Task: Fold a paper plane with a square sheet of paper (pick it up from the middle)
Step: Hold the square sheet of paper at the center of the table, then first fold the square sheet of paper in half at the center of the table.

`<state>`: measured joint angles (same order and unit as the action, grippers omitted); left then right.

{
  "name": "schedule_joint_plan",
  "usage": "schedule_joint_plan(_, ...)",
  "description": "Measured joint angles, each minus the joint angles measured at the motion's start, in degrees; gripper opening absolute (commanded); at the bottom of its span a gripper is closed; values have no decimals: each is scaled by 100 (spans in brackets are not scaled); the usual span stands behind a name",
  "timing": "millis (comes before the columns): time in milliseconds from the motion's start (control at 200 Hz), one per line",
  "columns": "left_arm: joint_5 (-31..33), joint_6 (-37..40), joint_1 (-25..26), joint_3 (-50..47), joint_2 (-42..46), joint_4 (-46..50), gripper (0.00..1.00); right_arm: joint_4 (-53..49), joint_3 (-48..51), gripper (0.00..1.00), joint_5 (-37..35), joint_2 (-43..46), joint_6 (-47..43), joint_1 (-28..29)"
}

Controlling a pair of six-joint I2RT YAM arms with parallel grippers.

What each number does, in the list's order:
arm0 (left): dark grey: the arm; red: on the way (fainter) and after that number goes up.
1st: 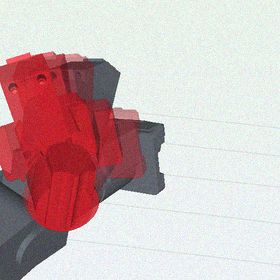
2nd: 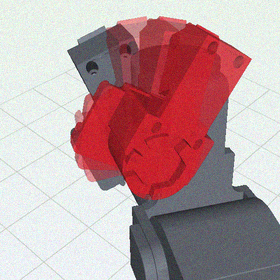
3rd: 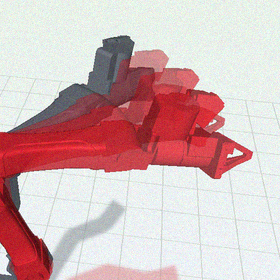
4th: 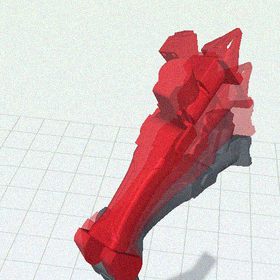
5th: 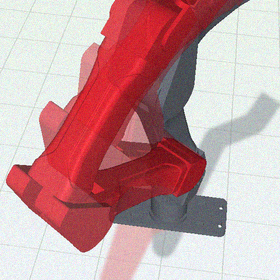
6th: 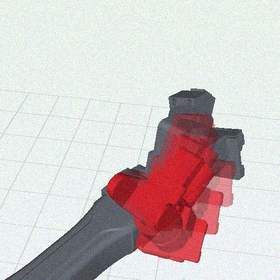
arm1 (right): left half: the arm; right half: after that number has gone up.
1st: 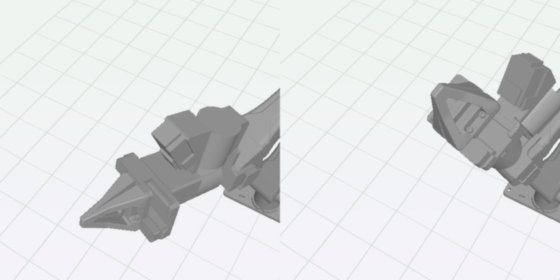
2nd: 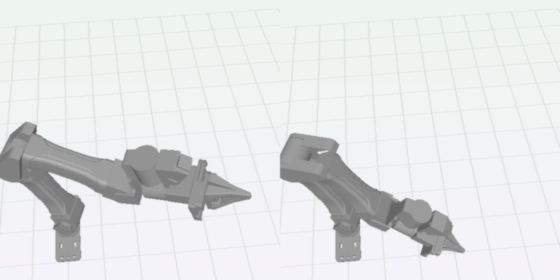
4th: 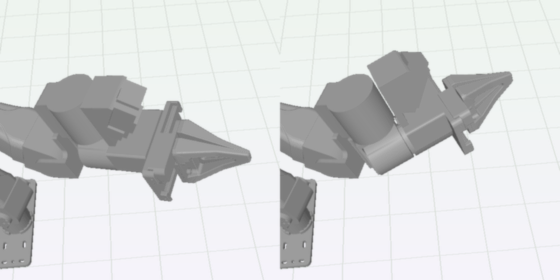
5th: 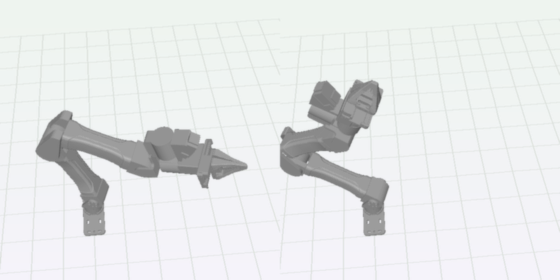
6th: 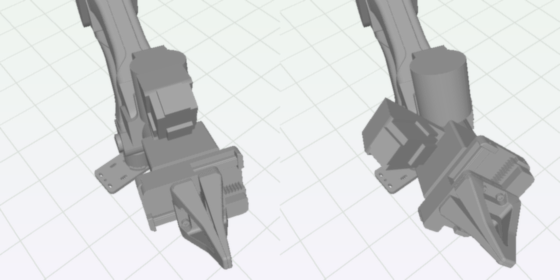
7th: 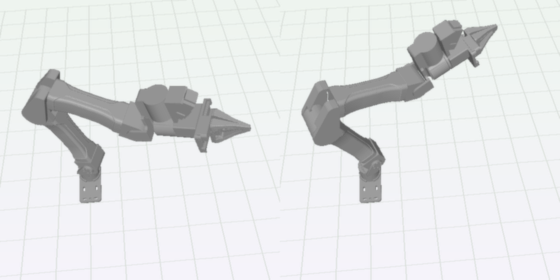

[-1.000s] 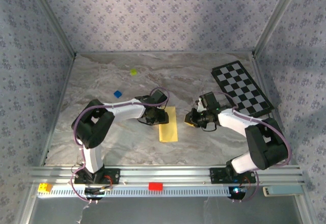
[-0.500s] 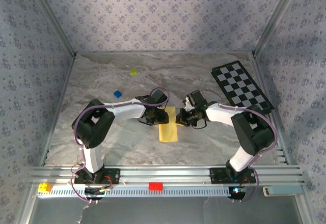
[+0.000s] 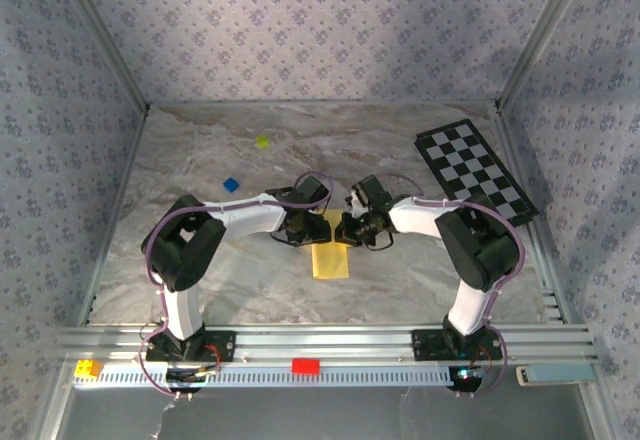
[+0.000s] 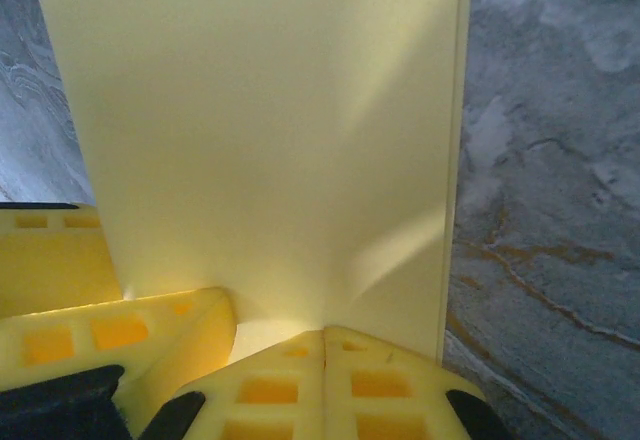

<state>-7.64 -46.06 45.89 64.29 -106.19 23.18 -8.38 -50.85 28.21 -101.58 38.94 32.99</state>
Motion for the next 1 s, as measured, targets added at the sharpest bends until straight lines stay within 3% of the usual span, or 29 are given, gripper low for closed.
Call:
schedule_joint_plan(285,354,-192,201,-162,234,-203,54,-20,7,2,55,-2,-684,-81)
schedule_joint_plan(455,623,-431,223,-691,938,-378,56,-372,-245,3,190,-153,-1272,-262)
schedule_joint_plan(610,396,-588,160,-1049,1600,-990,39,-629,-450,2,291,-291,-1567,-363)
schedule_joint_plan(775,-269,-807,9,-1445,1663,-2026,16,-667,-479,2,341,-321,-1611,-378)
schedule_joint_plan(999,-776,-1008,-59,-1735,1390,-2876,5,-667,-479,2,356,-321,-1609,-387)
